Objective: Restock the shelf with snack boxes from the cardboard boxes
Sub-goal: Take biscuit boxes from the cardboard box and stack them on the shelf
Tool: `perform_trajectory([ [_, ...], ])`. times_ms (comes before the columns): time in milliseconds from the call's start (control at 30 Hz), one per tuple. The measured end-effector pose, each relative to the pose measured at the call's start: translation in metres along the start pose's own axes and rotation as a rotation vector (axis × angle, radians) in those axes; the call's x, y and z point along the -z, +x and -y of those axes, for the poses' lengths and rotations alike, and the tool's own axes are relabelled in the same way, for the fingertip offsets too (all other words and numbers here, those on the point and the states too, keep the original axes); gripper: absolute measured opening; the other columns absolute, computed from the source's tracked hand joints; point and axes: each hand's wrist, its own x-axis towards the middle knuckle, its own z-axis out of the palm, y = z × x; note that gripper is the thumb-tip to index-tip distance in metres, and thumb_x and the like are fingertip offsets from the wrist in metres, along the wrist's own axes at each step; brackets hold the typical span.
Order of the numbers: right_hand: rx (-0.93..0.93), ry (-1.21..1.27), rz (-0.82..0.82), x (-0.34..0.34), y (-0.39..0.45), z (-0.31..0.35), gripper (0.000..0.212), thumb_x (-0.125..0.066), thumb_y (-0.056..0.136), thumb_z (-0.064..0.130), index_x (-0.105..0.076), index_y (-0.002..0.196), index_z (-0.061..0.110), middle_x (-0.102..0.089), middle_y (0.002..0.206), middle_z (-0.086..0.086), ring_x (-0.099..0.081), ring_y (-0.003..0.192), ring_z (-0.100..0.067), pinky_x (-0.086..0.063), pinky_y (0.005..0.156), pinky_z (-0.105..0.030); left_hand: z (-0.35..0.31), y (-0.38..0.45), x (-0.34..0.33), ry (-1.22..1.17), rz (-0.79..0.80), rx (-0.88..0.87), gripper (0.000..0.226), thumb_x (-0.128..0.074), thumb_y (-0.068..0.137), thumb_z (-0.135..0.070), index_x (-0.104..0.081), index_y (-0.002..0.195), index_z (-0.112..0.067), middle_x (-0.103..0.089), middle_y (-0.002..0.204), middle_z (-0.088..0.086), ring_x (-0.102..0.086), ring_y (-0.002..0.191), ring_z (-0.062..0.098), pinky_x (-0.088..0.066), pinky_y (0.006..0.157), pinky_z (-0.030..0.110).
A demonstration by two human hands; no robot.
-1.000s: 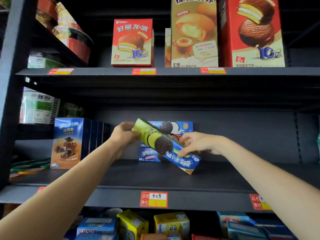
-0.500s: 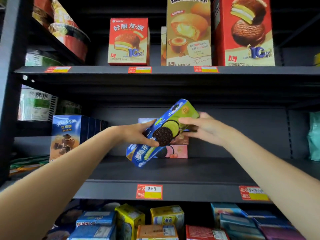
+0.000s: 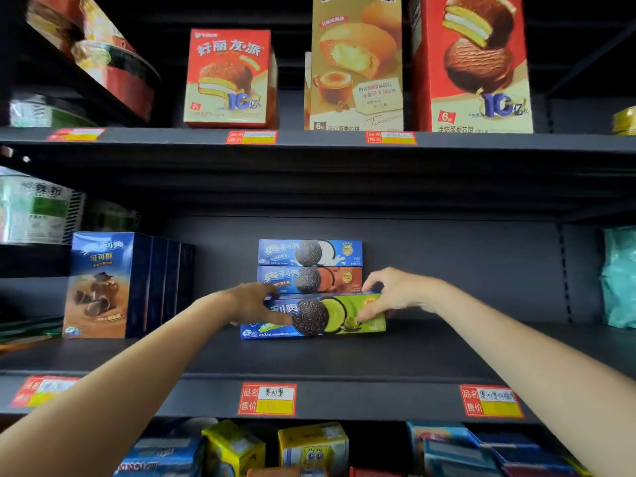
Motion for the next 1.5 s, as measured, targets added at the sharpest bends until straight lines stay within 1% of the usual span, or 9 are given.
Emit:
perform_trajectory([
  [267,-0.061,-0.232,-0.153,-0.025,0.043,0.01,0.044,-0.074,0.079,0.01,-0.055,0.117,-0.003,-0.052,0.112,-0.017,-0.054,0.052,-0.018,-0.055,0.066,-0.032,0.027,0.019,-0.012,0.172,-0.258,0.183,0.034,-0.054,0.083,-0.013,-0.051,0.117,-0.01,-0.053,0.124,0.014,-0.053,0.112,0.034,-0.043,0.095,0.035],
  [367,-0.066,-0.251,-0.199,-0.026,0.049,0.011,0.021,-0.069,0.082,0.002,-0.06,0.101,-0.002,-0.057,0.09,-0.013,-0.05,0.046,-0.016,-0.053,0.062,-0.028,0.024,0.022,-0.01,0.217,-0.216,0.081,0.039,-0.052,0.087,-0.01,-0.051,0.126,-0.014,-0.054,0.126,0.01,-0.046,0.121,0.027,-0.039,0.099,0.031],
  [667,-0.087,-0.229,-0.26,-0.031,0.056,0.012,0.019,-0.063,0.085,-0.003,-0.061,0.104,-0.004,-0.061,0.102,-0.015,-0.066,0.073,-0.029,-0.058,0.078,-0.036,0.016,0.025,-0.017,0.34,0.016,0.107,0.062,-0.046,0.091,-0.009,-0.017,0.146,-0.006,-0.033,0.148,0.012,-0.038,0.133,0.028,-0.033,0.108,0.034],
  [767,-0.062,-0.243,-0.28,-0.031,0.054,0.014,0.015,-0.044,0.094,-0.005,-0.057,0.094,0.002,-0.05,0.083,-0.011,-0.059,0.052,-0.01,-0.049,0.061,-0.012,0.012,0.025,-0.016,0.337,0.021,0.13,0.061,-0.041,0.092,-0.008,-0.014,0.147,-0.006,-0.031,0.15,0.013,-0.037,0.134,0.028,-0.033,0.109,0.036],
  [833,-0.042,-0.265,-0.245,-0.031,0.051,0.015,0.019,-0.042,0.096,-0.002,-0.055,0.11,-0.002,-0.039,0.073,-0.003,-0.053,0.045,-0.013,-0.04,0.047,-0.012,0.009,0.023,-0.017,0.35,0.017,0.132,0.063,-0.041,0.092,-0.007,-0.011,0.148,-0.008,-0.027,0.151,0.014,-0.035,0.134,0.032,-0.031,0.11,0.037],
  [933,-0.066,-0.396,-0.248,-0.035,0.044,0.017,0.012,-0.046,0.093,0.0,-0.057,0.099,0.0,-0.045,0.09,-0.009,-0.057,0.078,-0.024,-0.042,0.068,-0.028,-0.005,0.011,-0.013,0.342,0.021,0.088,0.073,-0.04,0.092,-0.003,0.005,0.149,-0.012,-0.005,0.156,0.017,-0.013,0.144,0.031,-0.011,0.117,0.037],
  [1200,0.311,-0.397,-0.533,-0.068,-0.03,0.113,0.027,-0.043,0.089,0.011,-0.068,0.097,0.011,-0.063,0.104,-0.015,-0.055,0.103,-0.036,-0.039,0.071,-0.034,-0.003,-0.067,0.017,-0.049,-0.491,-0.066,0.048,-0.047,0.086,-0.006,-0.043,0.134,-0.012,-0.04,0.133,0.017,-0.045,0.12,0.037,-0.037,0.102,0.047],
  [1367,0.688,-0.094,-0.609,-0.159,-0.131,0.168,0.026,-0.041,0.085,0.014,-0.066,0.087,0.006,-0.065,0.082,-0.009,-0.058,0.085,-0.031,-0.042,0.075,-0.04,0.028,-0.208,-0.027,-0.363,-0.971,-0.305,0.024,-0.045,0.083,-0.002,-0.054,0.104,0.005,-0.052,0.104,0.023,-0.051,0.09,0.028,-0.034,0.074,0.02],
  [1500,0.81,0.128,-0.268,-0.308,-0.22,0.152,0.023,-0.046,0.083,0.014,-0.067,0.085,0.008,-0.067,0.071,-0.007,-0.058,0.066,-0.016,-0.045,0.065,-0.034,0.103,-0.342,-0.156,-0.355,-0.866,-0.23,0.018,-0.041,0.082,-0.008,-0.047,0.099,-0.006,-0.053,0.094,0.025,-0.049,0.087,0.03,-0.039,0.074,0.037],
])
